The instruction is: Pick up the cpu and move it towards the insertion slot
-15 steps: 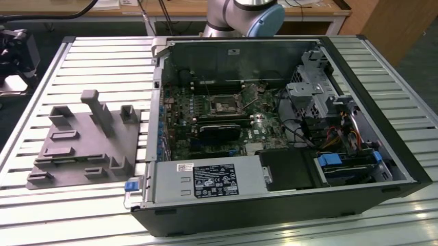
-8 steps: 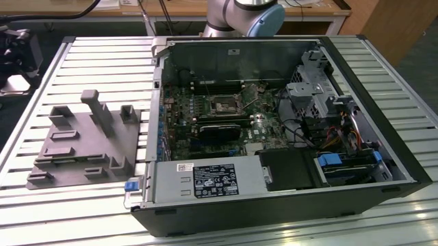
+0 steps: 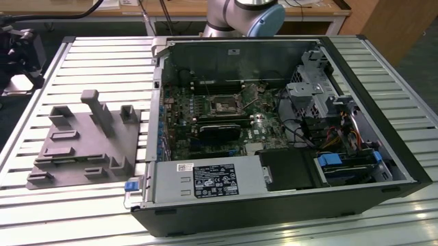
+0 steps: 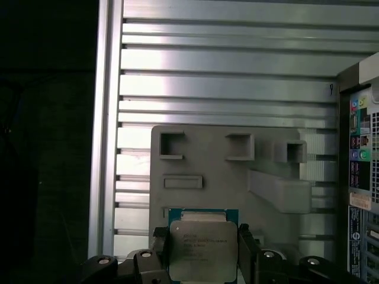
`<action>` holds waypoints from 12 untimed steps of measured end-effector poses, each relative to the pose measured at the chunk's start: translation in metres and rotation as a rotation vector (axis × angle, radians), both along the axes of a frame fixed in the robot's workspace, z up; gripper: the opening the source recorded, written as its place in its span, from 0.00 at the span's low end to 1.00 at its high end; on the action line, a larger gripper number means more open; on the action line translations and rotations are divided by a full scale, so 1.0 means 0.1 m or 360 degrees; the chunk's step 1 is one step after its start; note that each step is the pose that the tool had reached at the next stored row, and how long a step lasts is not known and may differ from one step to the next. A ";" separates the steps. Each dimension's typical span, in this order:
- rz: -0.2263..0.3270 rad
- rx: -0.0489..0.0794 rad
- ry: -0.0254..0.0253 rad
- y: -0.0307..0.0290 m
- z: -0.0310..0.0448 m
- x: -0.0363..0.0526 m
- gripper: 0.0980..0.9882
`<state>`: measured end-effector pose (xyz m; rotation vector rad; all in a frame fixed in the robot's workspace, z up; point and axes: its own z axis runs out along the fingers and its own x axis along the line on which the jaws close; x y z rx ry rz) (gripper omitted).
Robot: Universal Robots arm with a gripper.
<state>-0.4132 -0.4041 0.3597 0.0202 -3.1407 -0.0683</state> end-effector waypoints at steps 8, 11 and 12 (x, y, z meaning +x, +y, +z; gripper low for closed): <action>0.0000 0.0002 0.00001 0.000 0.000 0.078 0.50; 0.0000 0.0002 0.00008 0.000 0.018 0.094 0.50; 0.0000 0.0002 0.00007 0.000 0.032 0.097 0.50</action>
